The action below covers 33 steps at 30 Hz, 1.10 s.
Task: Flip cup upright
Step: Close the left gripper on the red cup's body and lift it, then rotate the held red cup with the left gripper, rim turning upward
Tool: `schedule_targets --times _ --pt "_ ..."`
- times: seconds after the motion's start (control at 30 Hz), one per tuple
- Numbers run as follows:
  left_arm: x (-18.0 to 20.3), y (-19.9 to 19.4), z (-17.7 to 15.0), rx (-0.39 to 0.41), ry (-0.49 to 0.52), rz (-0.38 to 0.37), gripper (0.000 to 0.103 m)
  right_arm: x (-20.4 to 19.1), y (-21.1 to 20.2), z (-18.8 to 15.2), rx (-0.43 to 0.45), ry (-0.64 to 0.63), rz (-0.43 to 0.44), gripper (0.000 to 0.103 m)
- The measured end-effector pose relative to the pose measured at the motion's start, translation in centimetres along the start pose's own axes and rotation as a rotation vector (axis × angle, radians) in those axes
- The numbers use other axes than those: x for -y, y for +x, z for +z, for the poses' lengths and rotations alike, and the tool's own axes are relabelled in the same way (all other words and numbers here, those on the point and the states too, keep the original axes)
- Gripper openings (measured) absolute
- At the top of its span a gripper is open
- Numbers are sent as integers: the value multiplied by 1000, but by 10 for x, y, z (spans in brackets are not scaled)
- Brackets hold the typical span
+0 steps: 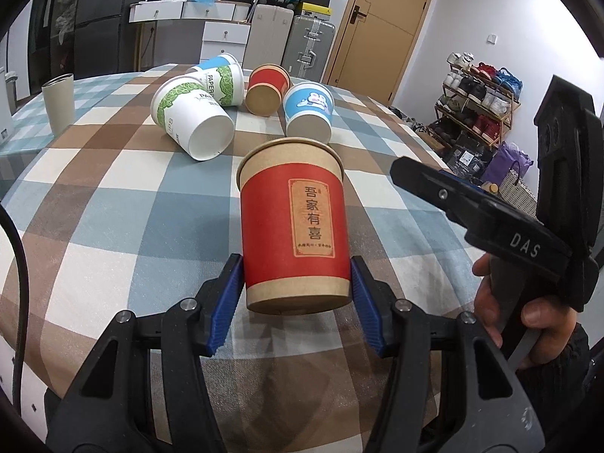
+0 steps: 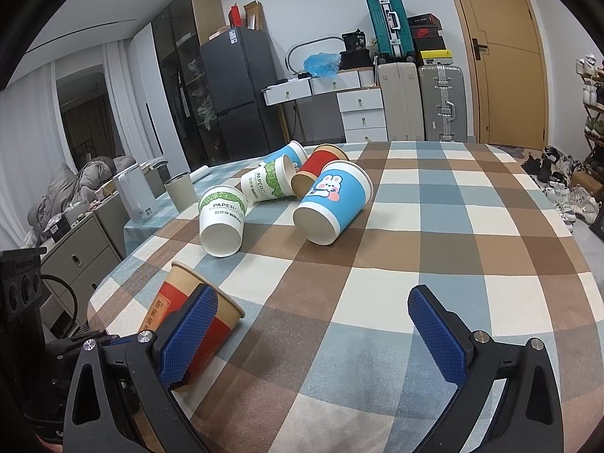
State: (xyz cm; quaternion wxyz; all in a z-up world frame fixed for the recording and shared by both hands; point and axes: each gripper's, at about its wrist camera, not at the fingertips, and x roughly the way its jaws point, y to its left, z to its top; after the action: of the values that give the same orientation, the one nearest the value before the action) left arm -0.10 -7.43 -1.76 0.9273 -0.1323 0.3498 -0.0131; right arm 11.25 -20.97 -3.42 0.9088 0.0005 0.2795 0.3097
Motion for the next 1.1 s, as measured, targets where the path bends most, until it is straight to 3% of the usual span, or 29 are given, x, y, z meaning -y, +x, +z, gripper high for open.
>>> schedule_targets --times 0.33,0.5,0.73,0.87,1.1 --pt "5 1 1 -14 21 -6 55 0 1 0 -1 0 0 103" --pt "0 -2 3 -13 22 -12 75 1 0 0 0 3 1 103" --pt "-9 -16 10 34 27 -20 85 1 0 0 -2 11 6 103" --pt "-15 -25 16 80 47 -21 101 1 -1 0 -1 14 8 103" --pt "-26 -37 28 159 91 -10 102 -1 -3 -2 -5 37 17 103"
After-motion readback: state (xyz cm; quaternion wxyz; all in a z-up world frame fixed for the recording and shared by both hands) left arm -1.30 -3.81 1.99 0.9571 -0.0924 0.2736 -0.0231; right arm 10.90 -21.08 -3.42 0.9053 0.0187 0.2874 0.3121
